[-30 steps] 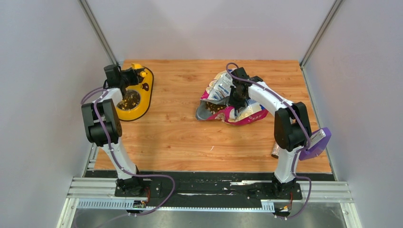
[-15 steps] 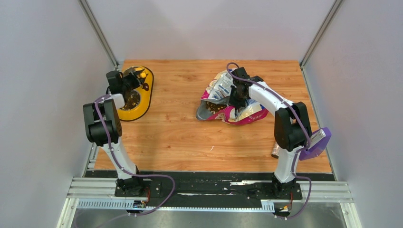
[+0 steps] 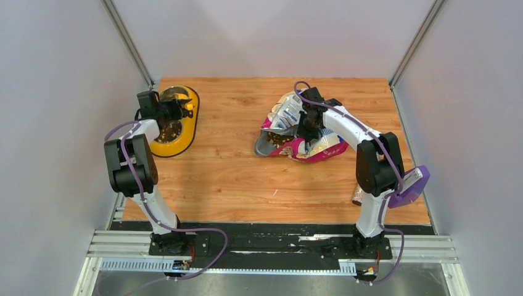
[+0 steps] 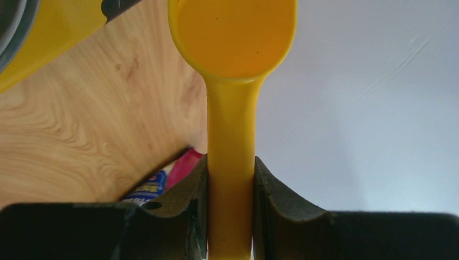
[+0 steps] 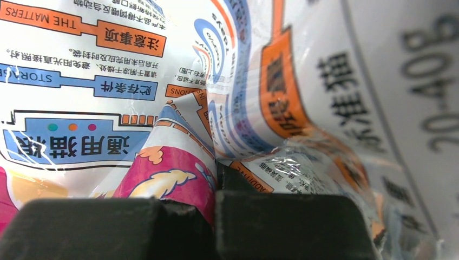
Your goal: Serve the pet food
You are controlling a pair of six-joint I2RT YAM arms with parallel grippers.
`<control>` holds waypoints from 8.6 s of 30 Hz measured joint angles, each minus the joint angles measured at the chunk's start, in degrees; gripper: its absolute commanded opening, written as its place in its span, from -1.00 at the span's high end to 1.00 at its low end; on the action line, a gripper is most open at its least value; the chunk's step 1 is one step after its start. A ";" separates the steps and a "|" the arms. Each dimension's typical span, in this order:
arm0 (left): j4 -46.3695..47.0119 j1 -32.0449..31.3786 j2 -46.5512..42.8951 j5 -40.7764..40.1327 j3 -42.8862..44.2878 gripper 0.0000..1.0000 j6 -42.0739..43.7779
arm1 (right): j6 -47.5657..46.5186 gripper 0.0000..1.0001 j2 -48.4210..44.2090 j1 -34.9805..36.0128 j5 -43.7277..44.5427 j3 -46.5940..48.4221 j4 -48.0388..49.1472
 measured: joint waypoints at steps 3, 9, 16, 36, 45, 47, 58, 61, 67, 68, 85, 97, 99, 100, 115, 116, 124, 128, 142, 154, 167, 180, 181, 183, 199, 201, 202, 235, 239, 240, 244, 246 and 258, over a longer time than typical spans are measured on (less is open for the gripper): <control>-7.74 -0.98 -3.89 -1.38 0.52 1.00 10.25 | 0.00 1.00 0.00 -0.04 -0.11 0.00 0.00; -20.83 -6.16 -11.28 -8.20 2.93 1.00 31.08 | 0.00 1.00 0.00 -0.31 -0.74 -0.02 0.07; -28.89 -17.40 -18.49 -18.25 -4.57 1.00 52.02 | 0.02 1.00 -0.24 -0.92 -2.60 -0.57 0.83; -38.18 -28.83 -17.94 -45.24 -17.46 -0.24 65.20 | 0.09 1.00 -1.44 -1.51 -4.59 -2.45 2.71; -39.80 -28.83 -27.56 -39.95 -17.70 -0.33 68.50 | 0.07 1.00 -1.53 -1.53 -4.79 -2.45 2.67; -37.88 -28.83 -30.38 -36.28 -17.22 -0.35 70.14 | 0.04 1.00 -1.55 -1.53 -4.92 -2.45 2.67; -17.88 -34.73 -30.53 -11.21 -16.94 -0.34 78.34 | -0.44 1.00 -2.71 -1.57 -5.73 -2.45 2.45; -13.88 -38.91 -24.55 -8.87 -15.47 -0.32 79.91 | -0.72 1.00 -3.41 -1.53 -5.97 -2.45 2.38; -5.46 -41.48 -14.43 -9.40 -12.44 -0.31 79.84 | -1.46 1.00 -4.35 -1.11 -6.08 -2.45 2.34; -4.42 -41.46 -13.09 -10.32 -11.76 -0.31 79.58 | -1.60 1.00 -4.46 -0.98 -6.08 -2.47 2.34; 11.69 -41.40 -5.29 -16.02 -8.37 0.92 71.04 | -6.03 1.00 -9.25 -0.22 -6.56 -4.63 3.10; 3.69 -41.51 -6.16 -18.58 -1.31 1.00 65.20 | -14.75 1.00 -12.59 1.29 -8.90 -4.57 3.39; -1.27 -41.59 -7.87 -20.20 0.76 1.00 64.96 | -16.04 1.00 -13.11 1.84 -9.49 -3.58 3.26; -3.98 -41.59 -8.76 -21.27 1.81 1.00 64.89 | -16.70 1.00 -13.44 2.45 -9.77 -2.80 2.97; -37.27 -40.59 -27.15 -37.90 11.56 1.00 62.90 | -19.71 0.17 -14.56 13.79 -15.43 8.57 -0.44; -38.01 -40.57 -27.41 -38.18 12.26 1.00 62.88 | -19.61 -0.07 -14.56 13.79 -15.78 9.79 -0.42; -38.80 -40.50 -26.25 -37.73 14.82 1.00 62.77 | -18.62 -1.00 -18.27 13.81 -15.93 13.42 1.51; -38.36 -40.39 -25.14 -37.68 15.91 1.00 62.86 | -20.28 -1.00 -25.42 13.81 -16.28 9.60 3.45; -39.58 -38.62 -23.74 -34.62 17.90 1.00 62.97 | -23.56 -0.75 -39.01 13.88 -13.35 -6.54 6.73; -41.35 -37.24 -23.10 -30.51 18.64 1.00 62.88 | -29.79 0.80 -29.88 13.77 -17.00 -8.04 9.29; -38.07 -33.79 -23.58 -21.90 21.97 -0.52 65.77 | -36.54 1.00 -34.05 14.14 -11.96 -10.80 12.37; -29.90 -22.62 -31.17 4.90 19.10 -0.76 93.42 | -51.39 1.00 -39.41 6.60 -22.88 -14.03 10.91; -28.44 -21.07 -32.02 6.69 17.79 -0.77 94.55 | -51.71 1.00 -39.39 6.05 -23.28 -13.90 10.60; -25.31 -18.82 -33.55 10.49 14.78 -0.77 97.37 | -53.33 1.00 -38.64 4.66 -25.42 -12.26 8.00; -18.16 -17.05 -20.98 35.15 8.20 -0.79 114.86 | -55.21 -0.13 -32.76 -1.92 -37.00 -0.63 -2.16; -18.40 -17.05 -18.71 36.41 9.77 -0.79 116.10 | -53.94 -0.23 -32.79 -1.97 -38.51 -0.17 -1.66; -18.40 -17.05 -17.35 36.92 10.91 -0.78 116.52 | -53.35 -0.27 -32.79 -1.97 -39.17 -0.22 -1.38; 41.22 -17.44 4.50 59.67 16.06 -0.46 70.79 | -51.52 -0.04 -28.61 -1.42 -40.37 -6.19 10.10; 50.18 -17.73 6.91 60.11 16.04 -0.30 62.51 | -51.54 0.43 -29.40 -1.40 -40.24 -6.21 9.16; 51.54 -17.88 6.93 60.19 16.04 -0.16 61.44 | -51.58 0.55 -29.49 -1.40 -40.04 -6.21 9.14; 55.25 -18.21 6.93 60.17 16.04 0.64 59.01 | -51.25 1.00 -29.55 -1.40 -39.17 -6.21 9.03; 55.95 -18.36 6.93 60.22 16.04 0.97 58.18 | -50.95 1.00 -29.68 -1.38 -38.36 -6.21 9.01; 31.54 -19.21 -3.43 43.50 6.49 1.00 77.79 | -50.56 1.00 -36.70 -0.28 -26.88 -12.92 15.10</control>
